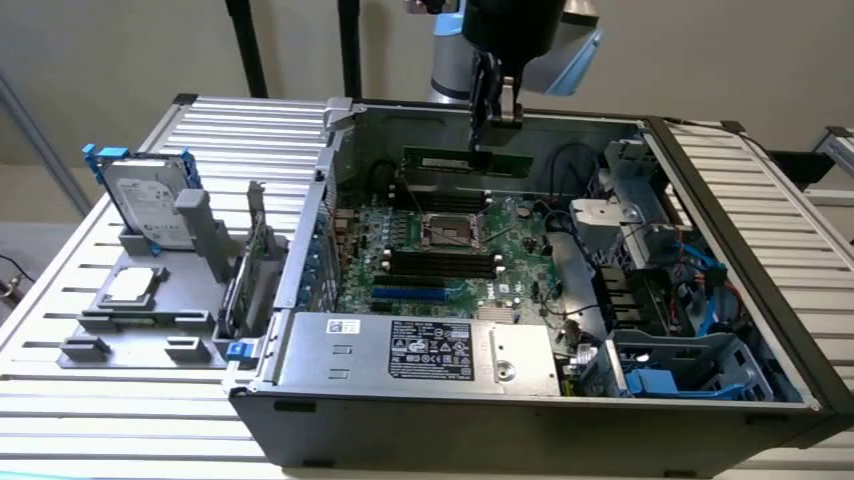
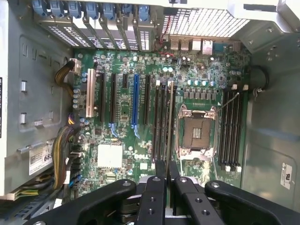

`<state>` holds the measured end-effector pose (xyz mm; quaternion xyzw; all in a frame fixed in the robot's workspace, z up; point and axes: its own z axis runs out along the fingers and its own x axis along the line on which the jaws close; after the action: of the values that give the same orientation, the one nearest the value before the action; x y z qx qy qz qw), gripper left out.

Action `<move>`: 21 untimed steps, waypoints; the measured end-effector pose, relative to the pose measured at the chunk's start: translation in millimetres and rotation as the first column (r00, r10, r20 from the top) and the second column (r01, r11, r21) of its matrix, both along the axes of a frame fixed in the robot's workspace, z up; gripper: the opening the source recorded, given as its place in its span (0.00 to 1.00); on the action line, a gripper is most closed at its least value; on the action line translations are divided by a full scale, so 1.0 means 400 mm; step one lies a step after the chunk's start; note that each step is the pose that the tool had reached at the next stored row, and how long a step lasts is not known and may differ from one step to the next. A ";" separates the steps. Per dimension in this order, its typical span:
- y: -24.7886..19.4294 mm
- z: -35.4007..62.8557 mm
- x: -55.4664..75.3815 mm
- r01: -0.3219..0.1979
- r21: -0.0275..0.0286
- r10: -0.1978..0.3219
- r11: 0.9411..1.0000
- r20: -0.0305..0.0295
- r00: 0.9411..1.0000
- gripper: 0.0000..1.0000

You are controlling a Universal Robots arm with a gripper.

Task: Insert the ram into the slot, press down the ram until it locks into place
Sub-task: 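Insert the ram into the slot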

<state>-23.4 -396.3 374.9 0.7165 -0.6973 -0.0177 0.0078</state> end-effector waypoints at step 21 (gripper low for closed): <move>-0.003 -0.095 -0.026 0.000 0.000 0.000 1.000 0.000 1.000 0.13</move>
<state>-33.8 -397.6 336.8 0.7165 -0.6973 -0.0174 0.0079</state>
